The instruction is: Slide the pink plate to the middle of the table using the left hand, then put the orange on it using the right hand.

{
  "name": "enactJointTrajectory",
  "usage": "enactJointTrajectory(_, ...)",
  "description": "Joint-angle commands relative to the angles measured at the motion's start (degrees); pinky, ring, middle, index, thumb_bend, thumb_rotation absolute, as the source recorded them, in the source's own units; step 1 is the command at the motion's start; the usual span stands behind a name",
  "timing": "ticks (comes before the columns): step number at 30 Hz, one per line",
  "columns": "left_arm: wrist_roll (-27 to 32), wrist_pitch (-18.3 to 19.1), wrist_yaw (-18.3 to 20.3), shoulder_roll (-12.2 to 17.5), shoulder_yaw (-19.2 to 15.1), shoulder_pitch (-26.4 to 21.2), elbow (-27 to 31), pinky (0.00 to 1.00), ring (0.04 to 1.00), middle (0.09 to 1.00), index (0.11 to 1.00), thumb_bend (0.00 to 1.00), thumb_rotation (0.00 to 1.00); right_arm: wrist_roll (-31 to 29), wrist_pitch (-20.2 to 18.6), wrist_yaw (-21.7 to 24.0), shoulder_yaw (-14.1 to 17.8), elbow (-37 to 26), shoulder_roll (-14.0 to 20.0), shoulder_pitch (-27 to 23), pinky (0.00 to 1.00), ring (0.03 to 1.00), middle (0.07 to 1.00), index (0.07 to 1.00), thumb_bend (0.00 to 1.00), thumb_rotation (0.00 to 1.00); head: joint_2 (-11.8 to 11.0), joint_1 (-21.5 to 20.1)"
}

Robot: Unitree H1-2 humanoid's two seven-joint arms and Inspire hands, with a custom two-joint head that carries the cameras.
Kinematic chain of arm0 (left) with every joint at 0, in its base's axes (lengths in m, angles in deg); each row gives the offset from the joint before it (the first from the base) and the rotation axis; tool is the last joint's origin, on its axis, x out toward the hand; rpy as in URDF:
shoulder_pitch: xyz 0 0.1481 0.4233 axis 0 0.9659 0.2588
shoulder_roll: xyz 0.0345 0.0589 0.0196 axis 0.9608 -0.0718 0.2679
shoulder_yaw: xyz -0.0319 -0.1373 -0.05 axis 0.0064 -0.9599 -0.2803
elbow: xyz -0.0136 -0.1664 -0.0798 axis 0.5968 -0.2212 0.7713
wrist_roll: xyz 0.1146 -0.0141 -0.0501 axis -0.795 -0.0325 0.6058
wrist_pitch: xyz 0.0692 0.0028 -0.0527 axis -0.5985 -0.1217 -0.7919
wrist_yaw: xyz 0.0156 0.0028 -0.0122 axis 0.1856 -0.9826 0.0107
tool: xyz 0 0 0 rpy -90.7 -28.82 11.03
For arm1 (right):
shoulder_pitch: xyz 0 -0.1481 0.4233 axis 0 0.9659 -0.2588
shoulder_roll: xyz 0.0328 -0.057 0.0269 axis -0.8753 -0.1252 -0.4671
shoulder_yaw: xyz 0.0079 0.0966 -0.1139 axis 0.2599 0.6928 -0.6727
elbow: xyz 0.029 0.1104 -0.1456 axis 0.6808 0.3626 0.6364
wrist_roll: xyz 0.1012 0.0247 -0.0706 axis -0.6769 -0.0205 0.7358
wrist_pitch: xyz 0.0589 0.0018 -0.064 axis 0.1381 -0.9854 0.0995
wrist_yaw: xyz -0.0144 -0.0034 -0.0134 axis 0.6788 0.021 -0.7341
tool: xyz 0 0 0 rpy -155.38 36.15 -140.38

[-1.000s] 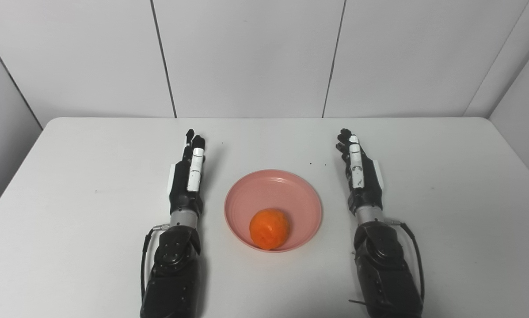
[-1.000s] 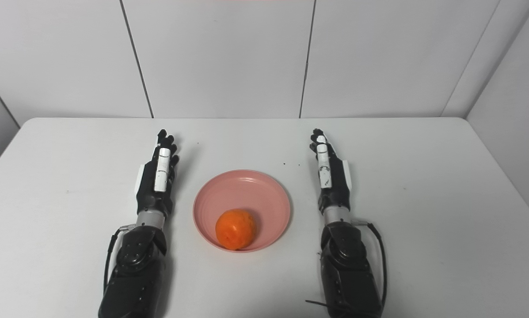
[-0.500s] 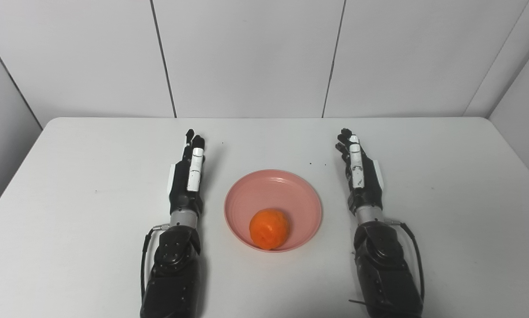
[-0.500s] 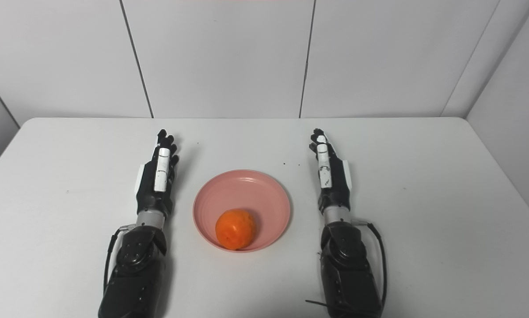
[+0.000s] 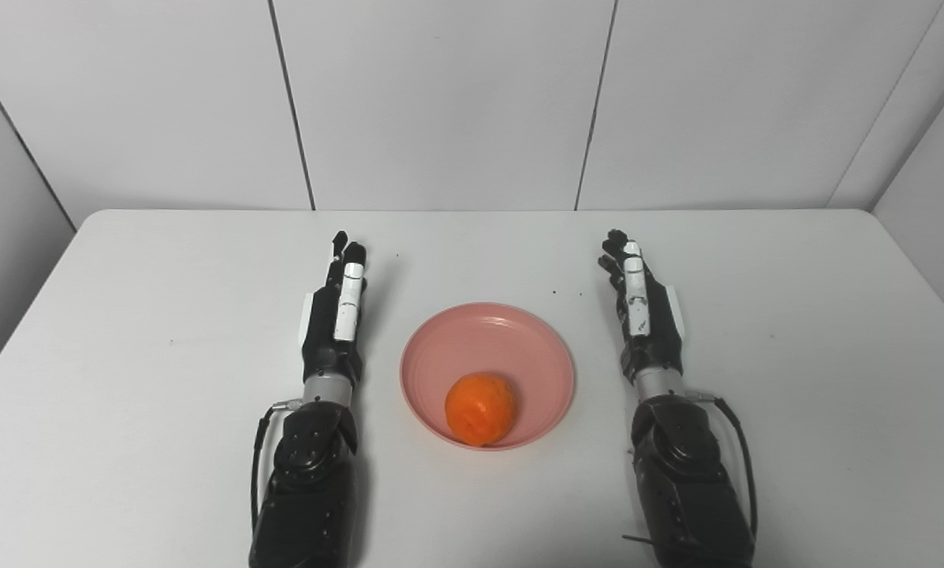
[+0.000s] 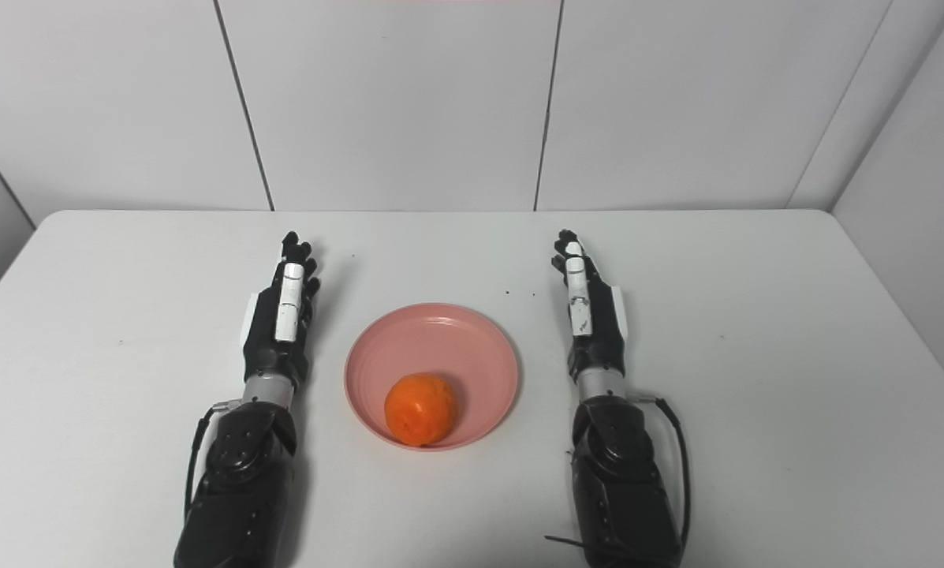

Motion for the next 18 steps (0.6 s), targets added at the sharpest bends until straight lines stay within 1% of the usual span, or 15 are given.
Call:
enactJointTrajectory(1,0.9,4.3,-0.3,-0.3,-0.1,1.9,-2.4,1.0,1.0,1.0,1.0,0.8,0.89,0.0,-0.6,-0.4,-0.1,2.6,-0.2,2.8,0.98,0.9,0.899,0.884,0.77,1.0,0.1,0.1)
enactJointTrajectory(18,1.1,4.6,-0.1,-0.3,-0.2,1.9,-2.1,1.0,1.0,1.0,1.0,0.81,0.89,-0.3,-1.3,-0.3,0.1,2.5,-0.3,2.7,1.0,0.907,0.905,0.892,0.77,1.0,0.1,0.1)
